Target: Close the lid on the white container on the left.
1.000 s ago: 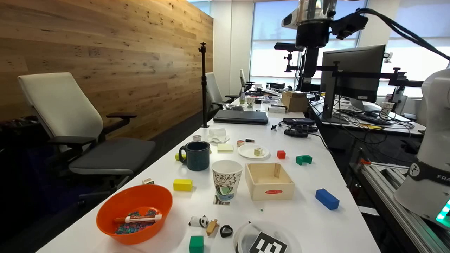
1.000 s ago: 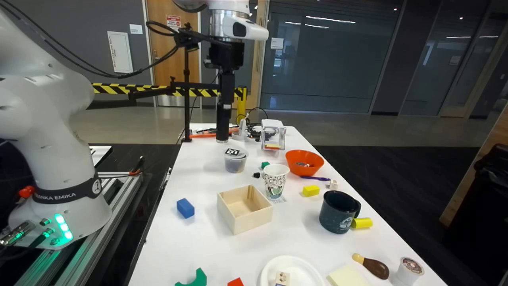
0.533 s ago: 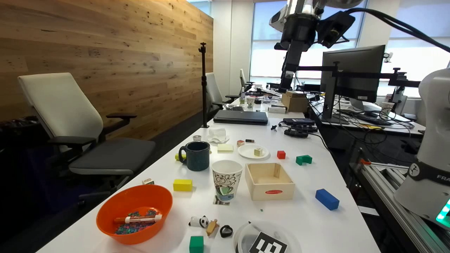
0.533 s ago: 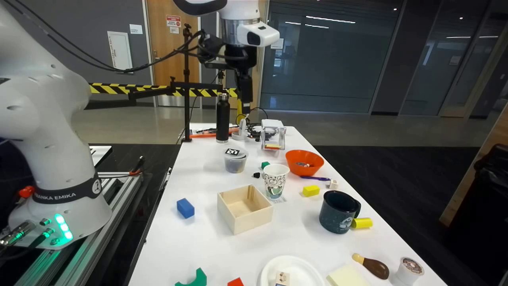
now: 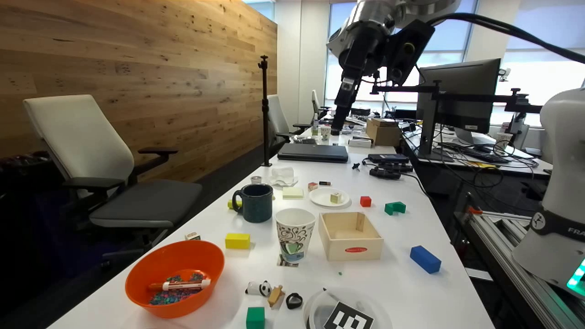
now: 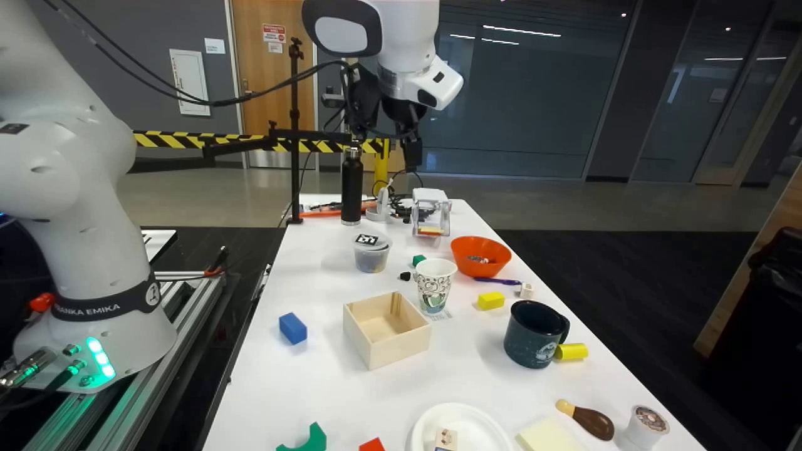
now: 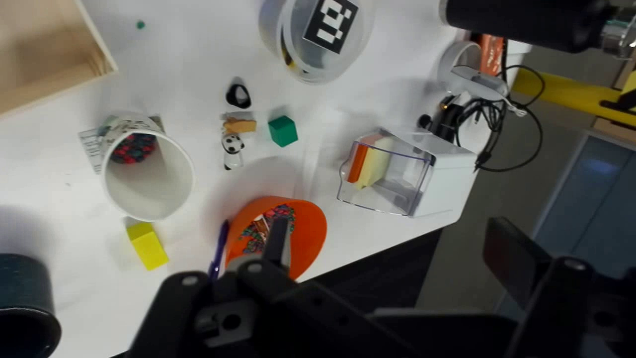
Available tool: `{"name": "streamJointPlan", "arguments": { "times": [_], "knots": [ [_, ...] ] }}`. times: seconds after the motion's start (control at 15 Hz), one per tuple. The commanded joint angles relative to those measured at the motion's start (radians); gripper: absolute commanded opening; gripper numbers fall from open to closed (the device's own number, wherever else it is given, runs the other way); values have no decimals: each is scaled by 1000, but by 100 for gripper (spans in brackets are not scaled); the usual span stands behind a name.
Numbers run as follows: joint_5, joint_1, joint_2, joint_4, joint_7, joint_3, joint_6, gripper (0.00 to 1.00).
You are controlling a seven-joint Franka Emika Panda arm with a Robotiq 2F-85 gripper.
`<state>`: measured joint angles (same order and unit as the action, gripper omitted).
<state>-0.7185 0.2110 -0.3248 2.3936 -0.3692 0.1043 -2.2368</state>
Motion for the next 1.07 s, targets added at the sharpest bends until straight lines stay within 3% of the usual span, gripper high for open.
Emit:
{"name": "streamJointPlan", "arguments": {
  "times": [0.0,0.53,0.87,1.0],
  "knots": [
    [-128,-9,114,-80,-65,-20,14,100],
    [-156,-19,366,-206,-58,-156,-43,100],
    [-164,-16,523,-300,-21,-234,-220,100],
    [-124,-32,488,-260,-22,-247,-202,100]
  ]
}}
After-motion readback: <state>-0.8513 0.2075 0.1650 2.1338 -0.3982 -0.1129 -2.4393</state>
